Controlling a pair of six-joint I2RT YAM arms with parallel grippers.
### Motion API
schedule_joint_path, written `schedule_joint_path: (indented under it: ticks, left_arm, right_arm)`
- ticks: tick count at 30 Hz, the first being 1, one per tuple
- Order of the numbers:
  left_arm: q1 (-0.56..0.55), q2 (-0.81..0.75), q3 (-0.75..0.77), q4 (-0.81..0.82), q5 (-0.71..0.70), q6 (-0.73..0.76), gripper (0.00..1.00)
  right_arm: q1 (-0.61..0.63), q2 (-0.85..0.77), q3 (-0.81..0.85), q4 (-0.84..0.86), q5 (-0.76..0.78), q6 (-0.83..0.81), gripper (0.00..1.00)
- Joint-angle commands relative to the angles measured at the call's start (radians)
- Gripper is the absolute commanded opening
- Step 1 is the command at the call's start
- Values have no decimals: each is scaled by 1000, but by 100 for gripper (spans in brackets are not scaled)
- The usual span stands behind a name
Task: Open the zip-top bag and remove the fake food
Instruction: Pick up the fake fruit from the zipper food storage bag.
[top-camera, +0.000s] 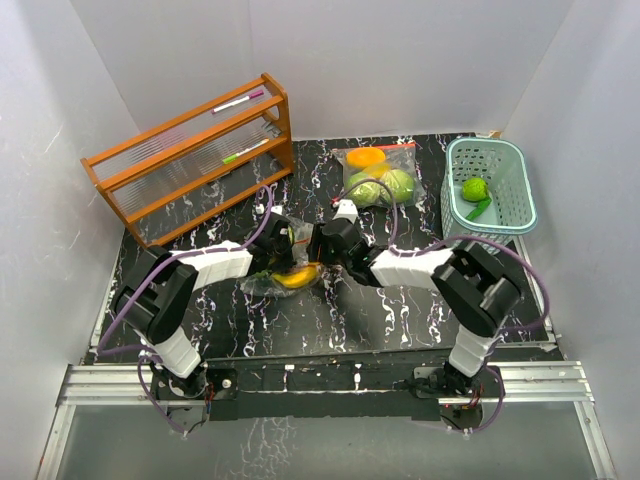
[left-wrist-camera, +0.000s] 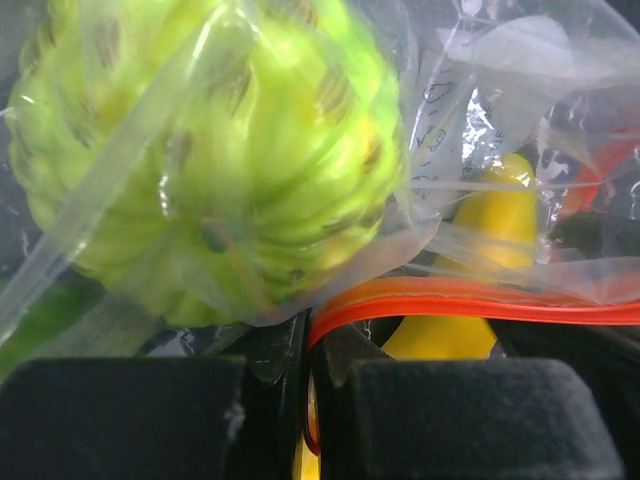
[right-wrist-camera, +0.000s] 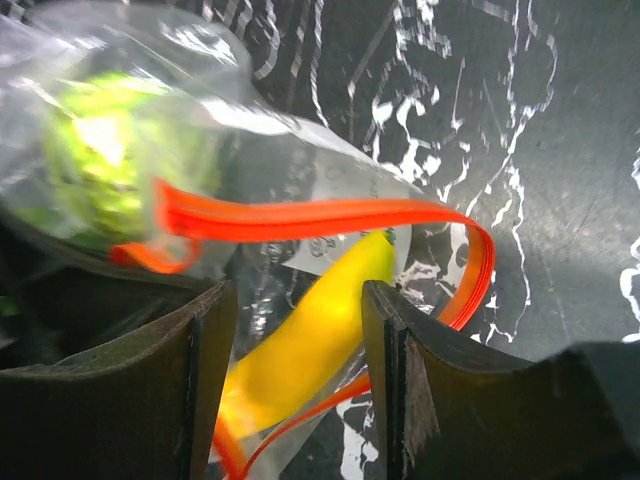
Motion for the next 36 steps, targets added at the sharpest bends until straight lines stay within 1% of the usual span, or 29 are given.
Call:
schedule_joint_path:
  ticks: [1,5,9,11,14,16,17,21,25,29,36]
  left_arm:
    - [4,-63,-4,-37,1,13,0]
    - [4,-86,-19,-39,-14,13,0]
    - [4,-83,-27,-33,-19,14,0]
    - [4,-77,-24,-31,-14,14,0]
    - [4,-71,-22,-28,-8,13,0]
    - [4,-71,-21,-27,-6,12,0]
    - [4,-71,-23,-27,-8,13,0]
    - [4,-71,-23,-26,-8,13,0]
    - [4,-71,-23,-28,-8,14,0]
    - [4,-71,-21,-32,-9,15,0]
    - [4,-73,-19,-40,-13,24,0]
  right_arm:
    - [0,101,16,53,-33,50,54]
    - [7,139,30,39,-50,55,55]
    - [12,157,50,-8,-16,39,64]
    - [15,161,58,-23,-7,30,63]
    - [25,160,73,-49,24,12,53]
    - [33,159,87,-77,76,-5,40]
    - [36,159,95,-89,98,-21,37]
    - [41,162,136,-166,178,-50,27]
    - [40,122,133,-157,199,-73,18]
    - [29,55,142,-132,198,-114,14]
    - [-65,-104,143,-84,150,-165,11]
